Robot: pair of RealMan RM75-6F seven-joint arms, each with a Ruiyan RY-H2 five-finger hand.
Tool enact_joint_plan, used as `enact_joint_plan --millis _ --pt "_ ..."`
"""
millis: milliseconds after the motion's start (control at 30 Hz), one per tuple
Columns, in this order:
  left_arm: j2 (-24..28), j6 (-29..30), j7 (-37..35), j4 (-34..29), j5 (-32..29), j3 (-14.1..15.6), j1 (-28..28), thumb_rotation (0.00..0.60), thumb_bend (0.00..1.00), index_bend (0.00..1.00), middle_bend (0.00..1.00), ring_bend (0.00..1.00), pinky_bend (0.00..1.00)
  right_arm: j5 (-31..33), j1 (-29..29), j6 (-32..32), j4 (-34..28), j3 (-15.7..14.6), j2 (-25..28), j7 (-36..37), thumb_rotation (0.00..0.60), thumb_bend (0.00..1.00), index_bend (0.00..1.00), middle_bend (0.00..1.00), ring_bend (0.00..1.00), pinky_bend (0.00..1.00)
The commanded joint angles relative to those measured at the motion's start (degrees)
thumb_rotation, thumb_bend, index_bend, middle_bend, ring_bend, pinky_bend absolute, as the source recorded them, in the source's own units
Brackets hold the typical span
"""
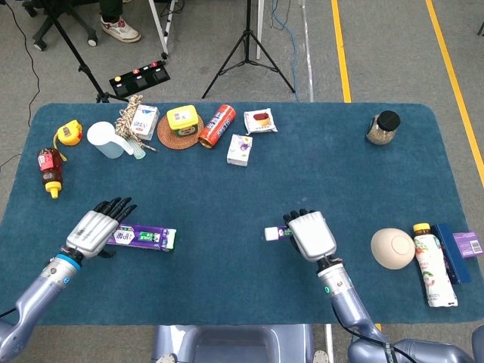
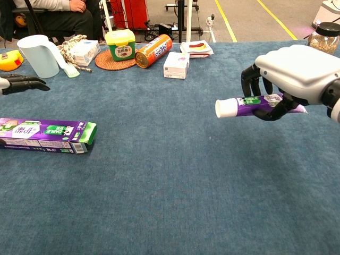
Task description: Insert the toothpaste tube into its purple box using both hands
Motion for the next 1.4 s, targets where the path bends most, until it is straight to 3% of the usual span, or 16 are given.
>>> enact_joint_plan --millis 33,300,467,533,700,800,1033,1200,1400 --pt "-2.2 -0.4 3.2 0.8 -1.5 0.1 -0.7 0.6 0.06 0.01 0.0 0.0 0.18 0.0 0.0 0.0 0.1 0.0 0.1 0.3 0.6 0.49 0.53 0.53 0.52 0.66" --pt "-4.9 -1.1 9.7 1.4 -6.1 0.3 -1.5 0.6 0.07 0.06 0.0 0.0 0.21 0.3 0.0 -0.1 0.4 0.1 0.2 0.8 0.6 0.48 0.53 0.54 0.52 0.66" --pt "-7.6 -0.9 13.4 2.8 -8.2 0.5 -2.2 0.6 0.08 0.16 0.01 0.01 0.27 0.2 -0.1 0.0 0.3 0.1 0.5 1.1 0.6 0.49 0.53 0.54 0.52 0.66" --pt "-8.2 -0.4 13.9 3.1 -8.3 0.5 -2.3 0.6 0.1 0.22 0.05 0.06 0.33 0.3 -0.1 0.0 0.2 0.1 0.6 1.3 0.6 0.49 0.53 0.54 0.52 0.66" --pt "-9.5 0.9 14.2 4.1 -7.6 0.7 -2.3 0.6 0.17 0.41 0.28 0.26 0.52 0.3 -0.2 0.1 0.2 0.0 0.8 1.4 0.6 0.49 0.53 0.54 0.53 0.67" --pt "-10.2 3.1 12.7 4.4 -6.0 0.5 -2.2 0.6 0.19 0.46 0.34 0.31 0.57 0.0 -0.2 0.2 0.2 -0.2 1.0 1.5 0.6 0.49 0.53 0.54 0.53 0.67" --pt "-5.2 0.2 8.6 -0.7 -4.6 -0.2 -4.7 0.6 0.2 0.46 0.34 0.31 0.57 -1.0 -0.1 0.4 -0.3 -0.8 1.1 0.3 0.6 0.49 0.54 0.55 0.53 0.67" --pt "1.6 -6.0 12.1 -11.0 -12.1 -4.1 -10.3 0.6 0.22 0.46 0.34 0.31 0.57 -0.9 0.3 0.9 -1.6 -0.3 1.1 -1.7 0.6 0.49 0.54 0.55 0.54 0.67" --pt "5.4 -8.2 19.0 -18.1 -23.2 -6.8 -16.1 0.6 0.24 0.46 0.34 0.31 0.57 -0.2 0.8 0.8 -2.9 0.2 1.3 -3.7 0.6 0.48 0.55 0.55 0.54 0.68"
